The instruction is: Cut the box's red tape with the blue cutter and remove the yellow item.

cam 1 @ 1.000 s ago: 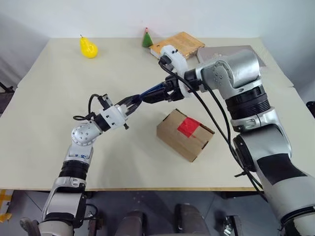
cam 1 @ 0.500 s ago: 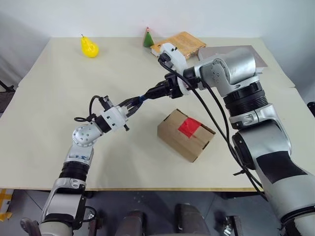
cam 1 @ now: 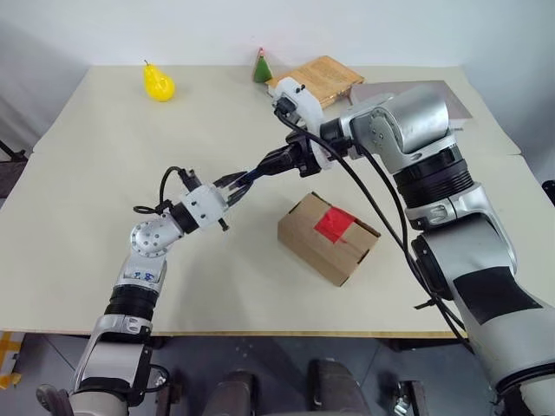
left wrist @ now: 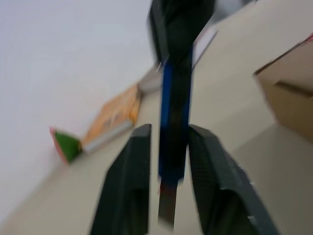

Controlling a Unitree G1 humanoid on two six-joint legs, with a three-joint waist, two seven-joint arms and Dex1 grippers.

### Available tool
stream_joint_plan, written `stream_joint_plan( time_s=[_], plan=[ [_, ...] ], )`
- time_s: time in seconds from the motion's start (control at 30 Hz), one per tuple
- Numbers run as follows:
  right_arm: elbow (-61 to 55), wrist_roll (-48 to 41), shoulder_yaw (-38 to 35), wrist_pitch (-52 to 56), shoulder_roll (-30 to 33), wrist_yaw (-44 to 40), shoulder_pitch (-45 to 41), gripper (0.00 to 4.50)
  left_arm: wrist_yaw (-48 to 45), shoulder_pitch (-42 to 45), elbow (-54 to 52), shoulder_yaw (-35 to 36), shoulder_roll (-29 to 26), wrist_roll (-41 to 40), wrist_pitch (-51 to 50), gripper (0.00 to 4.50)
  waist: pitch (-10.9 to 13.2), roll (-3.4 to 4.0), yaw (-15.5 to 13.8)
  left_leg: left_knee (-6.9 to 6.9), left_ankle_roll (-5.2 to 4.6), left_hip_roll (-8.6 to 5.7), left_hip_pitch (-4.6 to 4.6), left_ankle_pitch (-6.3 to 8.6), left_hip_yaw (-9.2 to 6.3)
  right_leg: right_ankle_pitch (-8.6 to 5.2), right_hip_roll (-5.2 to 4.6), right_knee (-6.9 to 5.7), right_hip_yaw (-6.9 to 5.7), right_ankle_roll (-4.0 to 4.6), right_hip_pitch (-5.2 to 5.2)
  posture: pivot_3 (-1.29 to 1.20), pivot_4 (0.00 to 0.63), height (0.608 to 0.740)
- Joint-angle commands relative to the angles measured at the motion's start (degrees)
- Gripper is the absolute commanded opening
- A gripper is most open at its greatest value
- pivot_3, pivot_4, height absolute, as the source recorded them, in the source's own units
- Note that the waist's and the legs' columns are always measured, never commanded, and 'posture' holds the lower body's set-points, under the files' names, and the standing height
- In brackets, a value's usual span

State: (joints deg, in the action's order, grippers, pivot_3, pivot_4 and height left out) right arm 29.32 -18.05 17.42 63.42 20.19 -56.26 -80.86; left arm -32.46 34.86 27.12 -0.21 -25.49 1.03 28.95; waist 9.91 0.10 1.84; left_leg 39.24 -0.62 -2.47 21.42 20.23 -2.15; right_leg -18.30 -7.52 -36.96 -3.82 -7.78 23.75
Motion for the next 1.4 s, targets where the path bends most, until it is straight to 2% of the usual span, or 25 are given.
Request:
stream_joint_plan(
  time_s=[0.03,0.2,0.27,0.63,0.83,1.13,1.3,1.4],
  plan=[
    [-1.31,0.82,-3.94,-1.06,1.76,2.91,-0.13,0.16,0.2,-0.73,-5.06,3.03,-2.37,-3.09,-7.18,2.29,0.0,0.0,0.08,0.0,0.0,0.01,0.0,0.0,0.0,0.0,0.0,0.0,0.0,0.0,0.0,0.0,0.15,0.74],
    [-2.79,1.4,-6.95,-1.23,3.08,6.35,1.17,0.16,-1.27,-2.03,-8.43,4.32,-4.71,-5.02,-11.94,3.87,0.0,0.0,0.0,-0.03,0.0,0.0,0.01,0.0,-0.07,0.0,-0.01,0.01,-0.01,0.0,0.01,0.0,0.15,0.74],
    [-4.87,1.25,-9.58,-0.75,4.86,8.54,2.44,0.16,-4.11,-4.0,-11.48,5.6,-6.61,-8.16,-15.07,4.44,0.0,0.0,0.02,-0.03,0.0,0.0,0.02,0.0,-0.08,0.0,-0.01,0.01,-0.02,0.0,0.0,0.0,0.15,0.74],
    [-17.86,-1.76,-16.09,3.52,11.94,11.59,10.1,0.16,-12.74,-8.31,-23.29,8.72,-13.1,-17.44,-27.37,4.5,0.01,0.01,-0.18,-0.04,0.0,-0.02,0.12,0.0,-0.28,0.0,-0.03,0.1,0.07,0.0,-0.03,0.0,0.15,0.74],
    [-28.72,-7.37,-21.34,7.36,16.42,10.34,14.88,0.16,-16.28,-7.47,-30.87,9.11,-13.99,-23.99,-37.52,4.5,0.01,0.0,-0.26,-0.04,0.0,-0.01,0.14,0.0,-0.28,0.0,-0.03,0.13,0.15,0.0,-0.04,0.0,0.15,0.74],
    [-40.9,-15.0,-28.78,12.28,24.92,9.62,22.8,0.16,-21.13,-1.38,-36.25,1.65,-11.82,-28.44,-50.19,1.68,0.02,-0.01,-0.55,-0.03,-0.05,-0.06,0.14,-0.01,-0.3,0.0,-0.02,0.32,0.27,0.0,-0.16,0.0,0.15,0.74],
    [-48.03,-19.43,-35.01,14.63,28.89,10.23,28.78,0.16,-23.81,3.92,-34.74,-2.03,-10.07,-28.08,-52.67,0.06,0.04,-0.04,-0.64,-0.04,-0.06,-0.04,0.14,-0.01,-0.28,0.0,0.0,0.36,0.24,0.0,-0.18,0.0,0.15,0.74],
    [-51.96,-20.9,-37.1,15.05,30.22,11.48,32.39,0.16,-26.1,6.54,-32.54,-5.51,-9.02,-26.53,-53.14,0.0,0.04,-0.04,-0.7,-0.04,-0.08,-0.05,0.13,-0.02,-0.19,0.0,0.01,0.4,0.14,0.0,-0.21,0.0,0.15,0.74]
  ],
)
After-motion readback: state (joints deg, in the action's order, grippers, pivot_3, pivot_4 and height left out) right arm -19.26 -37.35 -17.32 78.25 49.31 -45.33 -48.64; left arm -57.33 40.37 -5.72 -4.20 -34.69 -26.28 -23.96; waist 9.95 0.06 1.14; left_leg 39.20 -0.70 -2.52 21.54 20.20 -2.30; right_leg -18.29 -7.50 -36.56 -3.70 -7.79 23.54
